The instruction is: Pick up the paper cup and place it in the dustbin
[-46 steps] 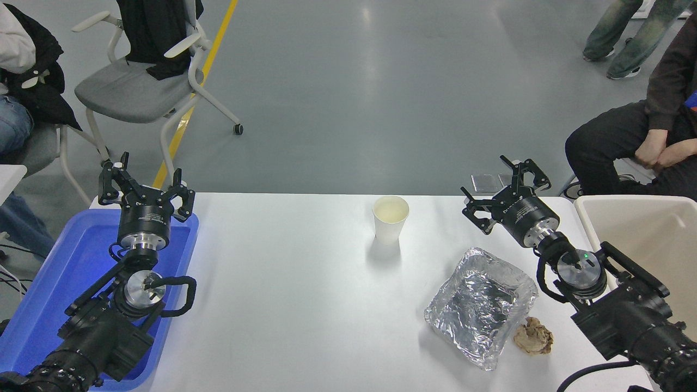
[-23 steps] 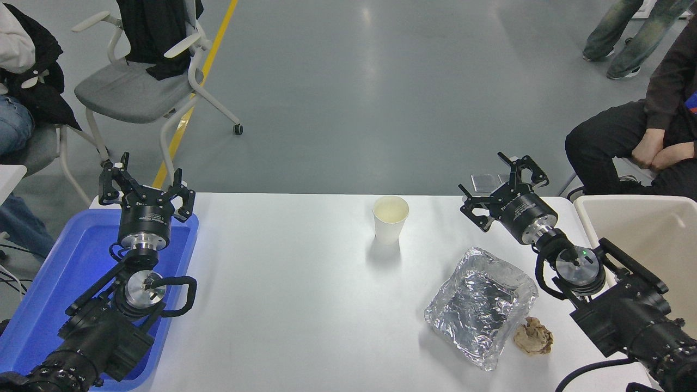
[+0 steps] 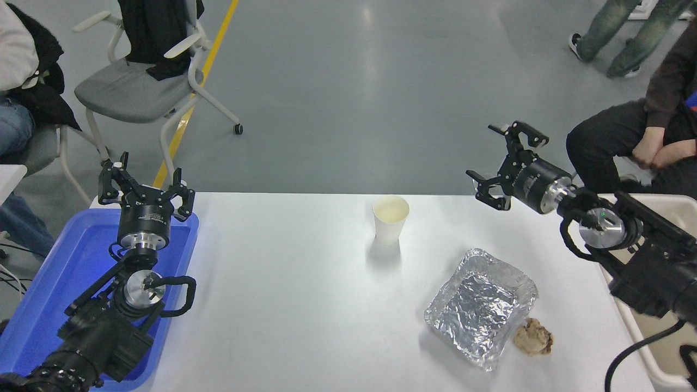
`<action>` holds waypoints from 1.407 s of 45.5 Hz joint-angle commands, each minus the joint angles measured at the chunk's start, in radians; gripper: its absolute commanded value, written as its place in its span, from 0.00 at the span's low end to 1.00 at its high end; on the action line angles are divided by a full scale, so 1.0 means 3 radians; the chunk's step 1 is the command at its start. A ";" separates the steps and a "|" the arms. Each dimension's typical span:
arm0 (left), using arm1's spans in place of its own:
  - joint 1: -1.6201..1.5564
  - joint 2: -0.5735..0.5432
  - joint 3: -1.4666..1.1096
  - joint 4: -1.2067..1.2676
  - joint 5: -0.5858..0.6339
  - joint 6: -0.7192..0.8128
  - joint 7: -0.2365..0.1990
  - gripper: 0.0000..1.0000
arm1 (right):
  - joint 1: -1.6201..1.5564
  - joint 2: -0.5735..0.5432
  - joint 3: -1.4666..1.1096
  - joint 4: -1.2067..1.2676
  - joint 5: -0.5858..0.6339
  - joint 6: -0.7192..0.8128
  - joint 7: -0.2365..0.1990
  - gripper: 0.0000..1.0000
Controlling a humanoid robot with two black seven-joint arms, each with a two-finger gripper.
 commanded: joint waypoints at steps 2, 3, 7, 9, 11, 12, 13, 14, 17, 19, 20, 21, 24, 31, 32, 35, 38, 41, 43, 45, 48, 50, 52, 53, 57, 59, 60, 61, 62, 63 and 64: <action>0.0000 0.0000 0.0000 0.0001 0.0000 0.0000 0.0003 0.99 | 0.1122 -0.0550 -0.1632 0.0466 -0.0084 0.0031 0.0010 1.00; 0.0000 0.0000 0.0000 0.0001 0.0000 0.0000 0.0003 0.99 | 0.1225 -0.0570 -0.1775 0.0522 -0.0078 0.0031 0.0010 1.00; 0.0000 0.0000 0.0000 0.0001 0.0000 0.0000 0.0003 0.99 | 0.1649 -0.0621 -0.2342 0.0773 -0.0084 0.0041 0.0015 1.00; 0.0000 0.0000 0.0000 0.0001 0.0000 0.0000 0.0003 0.99 | 0.1874 -0.0637 -0.2649 0.0896 -0.0084 0.0041 0.0020 1.00; 0.0000 0.0000 0.0000 -0.0004 0.0000 0.0000 0.0003 0.99 | 0.2099 -0.0637 -0.2966 0.1023 -0.0084 0.0046 0.0025 1.00; 0.0000 0.0000 0.0000 0.0001 0.0000 0.0000 0.0003 0.99 | 0.2297 -0.0632 -0.3251 0.1130 -0.0084 0.0056 0.0030 1.00; 0.0000 0.0000 0.0000 0.0001 0.0000 0.0000 0.0003 0.99 | 0.2416 -0.0626 -0.3411 0.1202 -0.0084 0.0071 0.0030 1.00; 0.0000 0.0000 0.0000 0.0001 0.0000 0.0000 0.0003 0.99 | 0.2528 -0.0621 -0.3554 0.1269 -0.0078 0.0087 0.0035 1.00; 0.0000 -0.0005 0.0000 0.0001 0.0000 0.0000 0.0003 0.99 | 0.2881 -0.0606 -0.4009 0.1519 -0.0089 0.0214 0.0035 1.00; 0.0000 0.0000 0.0000 -0.0004 0.0000 0.0000 0.0003 0.99 | 0.3132 -0.0565 -0.4306 0.1673 -0.0094 0.0271 0.0030 1.00; 0.0000 0.0000 0.0000 -0.0004 0.0005 0.0000 0.0003 0.99 | 0.3249 -0.0535 -0.4454 0.1754 -0.0109 0.0281 0.0035 1.00; 0.0000 -0.0005 0.0000 -0.0004 0.0000 0.0000 0.0003 0.99 | 0.3367 -0.0499 -0.4582 0.1831 -0.0119 0.0286 0.0035 1.00; 0.0000 0.0000 0.0000 -0.0004 0.0000 0.0000 0.0003 0.99 | 0.3679 -0.0371 -0.4950 0.2041 -0.0170 0.0302 0.0035 1.00; 0.0000 0.0000 0.0000 -0.0004 0.0000 0.0000 0.0003 0.99 | 0.4374 -0.0121 -0.5605 0.2613 -0.0385 0.0393 0.0035 1.00; 0.0000 0.0000 0.0000 -0.0004 0.0000 0.0000 0.0003 0.99 | 0.4482 -0.0085 -0.5682 0.2685 -0.0411 0.0439 0.0030 1.00; 0.0000 0.0000 0.0000 -0.0004 0.0005 0.0000 0.0003 0.99 | 0.4768 0.0043 -0.5866 0.2859 -0.0436 0.0547 0.0025 1.00; 0.0000 0.0000 0.0000 -0.0004 0.0000 0.0000 0.0003 0.99 | 0.5004 0.0156 -0.5994 0.2926 -0.0436 0.0629 0.0025 1.00; 0.0006 0.0000 0.0000 -0.0004 0.0000 0.0000 0.0003 0.99 | 0.5213 0.0237 -0.6066 0.2957 -0.0436 0.0807 0.0025 1.00; 0.0006 0.0000 0.0000 -0.0004 0.0005 0.0000 0.0003 0.99 | 0.5336 0.0289 -0.6102 0.2972 -0.0431 0.0966 0.0025 1.00; 0.0006 0.0000 0.0000 -0.0004 0.0005 0.0000 0.0003 0.99 | 0.5459 0.0330 -0.6127 0.3023 -0.0431 0.1094 0.0015 1.00; 0.0006 0.0000 0.0000 -0.0004 0.0005 0.0000 0.0003 0.99 | 0.5633 0.0371 -0.6138 0.3100 -0.0411 0.1227 0.0015 1.00; 0.0006 0.0000 0.0000 -0.0004 0.0005 0.0000 0.0003 0.99 | 0.5710 0.0401 -0.6138 0.3136 -0.0395 0.1278 0.0010 1.00; 0.0006 0.0000 0.0000 -0.0004 0.0005 0.0000 0.0003 0.99 | 0.5751 0.0432 -0.6138 0.3166 -0.0390 0.1288 0.0010 1.00; 0.0006 0.0000 0.0000 -0.0004 0.0005 0.0000 0.0003 0.99 | 0.5766 0.0442 -0.6138 0.3182 -0.0380 0.1288 0.0015 1.00; 0.0006 0.0000 0.0000 -0.0004 0.0005 0.0000 0.0003 0.99 | 0.5833 0.0498 -0.6112 0.3228 -0.0273 0.1288 0.0015 1.00; 0.0006 0.0000 0.0000 -0.0004 0.0005 0.0000 0.0003 0.99 | 0.5873 0.0544 -0.6112 0.3263 -0.0191 0.1288 0.0010 1.00; 0.0006 0.0000 0.0000 -0.0004 0.0005 0.0000 0.0003 0.99 | 0.5889 0.0565 -0.6112 0.3274 -0.0155 0.1288 0.0010 1.00; 0.0006 0.0000 0.0000 -0.0004 0.0005 0.0000 0.0003 0.99 | 0.5899 0.0580 -0.6107 0.3284 -0.0125 0.1288 0.0015 1.00; 0.0006 0.0000 0.0000 -0.0004 0.0000 0.0000 0.0003 0.99 | 0.5909 0.0595 -0.6097 0.3284 -0.0089 0.1288 0.0010 1.00; 0.0006 0.0000 0.0000 -0.0004 0.0000 0.0000 0.0003 0.99 | 0.5920 0.0601 -0.6092 0.3284 -0.0058 0.1288 0.0010 1.00; 0.0006 0.0000 0.0000 -0.0004 0.0000 0.0000 0.0003 0.99 | 0.5925 0.0606 -0.6087 0.3289 -0.0038 0.1288 0.0010 1.00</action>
